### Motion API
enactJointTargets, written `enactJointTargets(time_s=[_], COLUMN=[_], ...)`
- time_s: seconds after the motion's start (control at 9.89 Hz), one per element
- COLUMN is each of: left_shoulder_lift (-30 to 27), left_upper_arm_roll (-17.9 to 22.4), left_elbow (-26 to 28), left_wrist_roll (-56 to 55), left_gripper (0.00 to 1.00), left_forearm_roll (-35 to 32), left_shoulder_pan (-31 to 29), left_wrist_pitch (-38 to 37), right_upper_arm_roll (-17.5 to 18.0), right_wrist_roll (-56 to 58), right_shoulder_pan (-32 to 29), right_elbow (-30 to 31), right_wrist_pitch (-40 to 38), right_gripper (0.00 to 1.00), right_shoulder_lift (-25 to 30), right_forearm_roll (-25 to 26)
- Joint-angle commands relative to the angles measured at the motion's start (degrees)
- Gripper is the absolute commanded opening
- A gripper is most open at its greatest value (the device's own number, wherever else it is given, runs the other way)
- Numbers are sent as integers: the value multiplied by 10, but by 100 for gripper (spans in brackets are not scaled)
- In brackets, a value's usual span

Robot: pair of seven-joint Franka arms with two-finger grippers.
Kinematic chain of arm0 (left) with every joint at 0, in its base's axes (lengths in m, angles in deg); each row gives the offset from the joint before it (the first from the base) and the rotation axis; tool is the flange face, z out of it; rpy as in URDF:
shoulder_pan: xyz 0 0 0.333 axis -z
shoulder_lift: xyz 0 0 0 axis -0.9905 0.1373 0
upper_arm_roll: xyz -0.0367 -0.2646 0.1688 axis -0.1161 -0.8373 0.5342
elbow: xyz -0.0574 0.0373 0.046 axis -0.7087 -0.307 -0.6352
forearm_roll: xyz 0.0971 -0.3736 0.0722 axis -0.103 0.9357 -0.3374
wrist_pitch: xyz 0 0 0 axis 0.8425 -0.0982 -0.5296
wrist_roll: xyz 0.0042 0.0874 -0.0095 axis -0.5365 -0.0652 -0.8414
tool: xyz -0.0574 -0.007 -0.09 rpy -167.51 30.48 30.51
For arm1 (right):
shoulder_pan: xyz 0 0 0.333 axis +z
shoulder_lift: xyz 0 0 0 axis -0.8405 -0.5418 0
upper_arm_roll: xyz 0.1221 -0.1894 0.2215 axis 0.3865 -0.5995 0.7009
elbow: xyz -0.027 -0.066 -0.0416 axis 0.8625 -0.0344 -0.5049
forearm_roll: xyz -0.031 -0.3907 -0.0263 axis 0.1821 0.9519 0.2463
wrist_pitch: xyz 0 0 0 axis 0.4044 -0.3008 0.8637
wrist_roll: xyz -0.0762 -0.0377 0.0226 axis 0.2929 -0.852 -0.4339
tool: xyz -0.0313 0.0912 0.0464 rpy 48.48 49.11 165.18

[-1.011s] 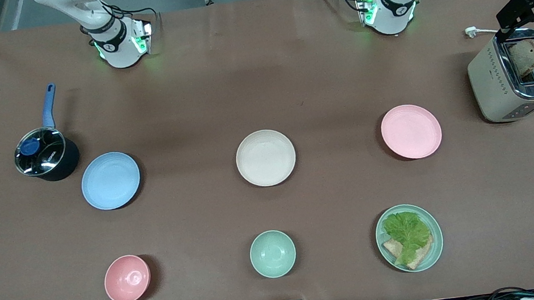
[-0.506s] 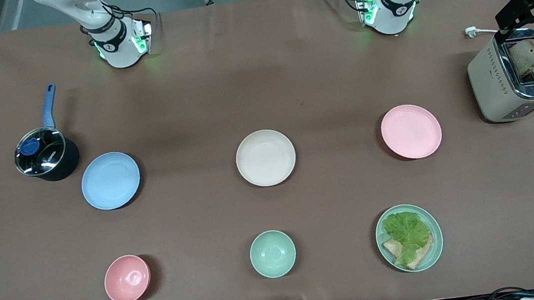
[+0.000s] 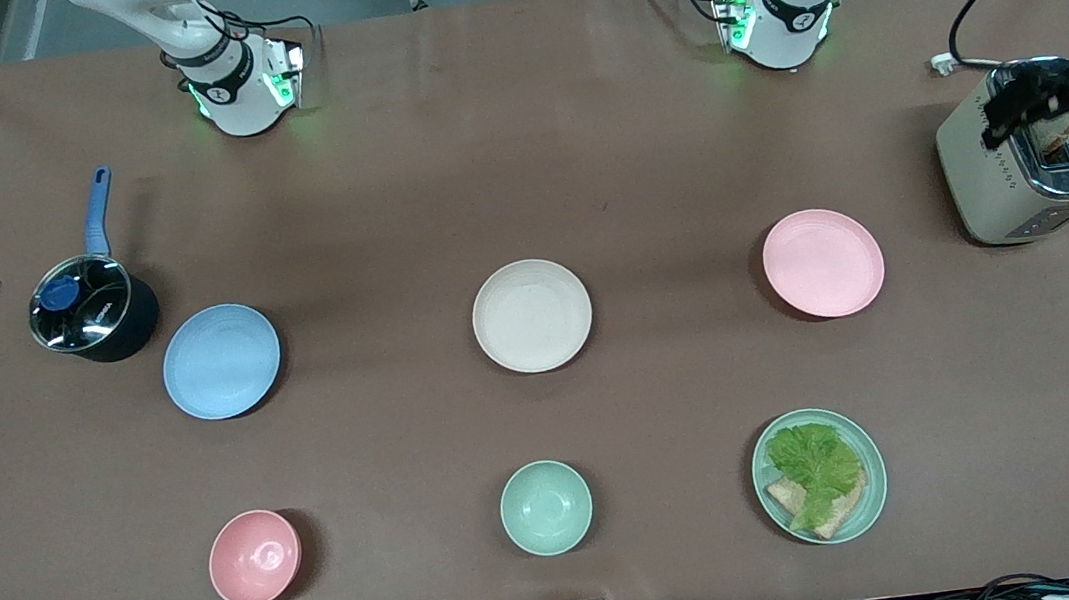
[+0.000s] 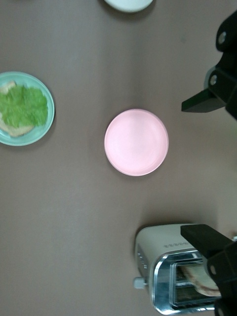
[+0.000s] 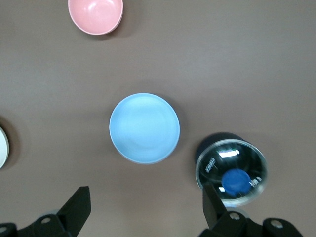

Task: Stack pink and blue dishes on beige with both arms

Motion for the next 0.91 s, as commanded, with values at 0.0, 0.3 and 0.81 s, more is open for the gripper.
enactJointTargets(time_s=[0.0,0.3,0.81], left_shoulder_lift=[14,102,216], left_upper_arm_roll=[21,44,60], left_elbow=[147,227,271], left_wrist_roll=[52,131,324], left_gripper=[100,100,88], left_forearm_roll=[8,41,213], left_shoulder_pan=[2,0,-19], left_wrist_pitch=[138,288,386], right_upper_arm_roll=[-12,-17,-19], right_wrist_roll=[59,222,388], right_shoulder_pan=[-11,-27,-38], right_elbow=[84,184,233], right_wrist_pitch=[109,252,348], right_gripper=[100,100,93], right_shoulder_lift=[-42,-112,-202], right_forearm_roll=[-39,-132,-272])
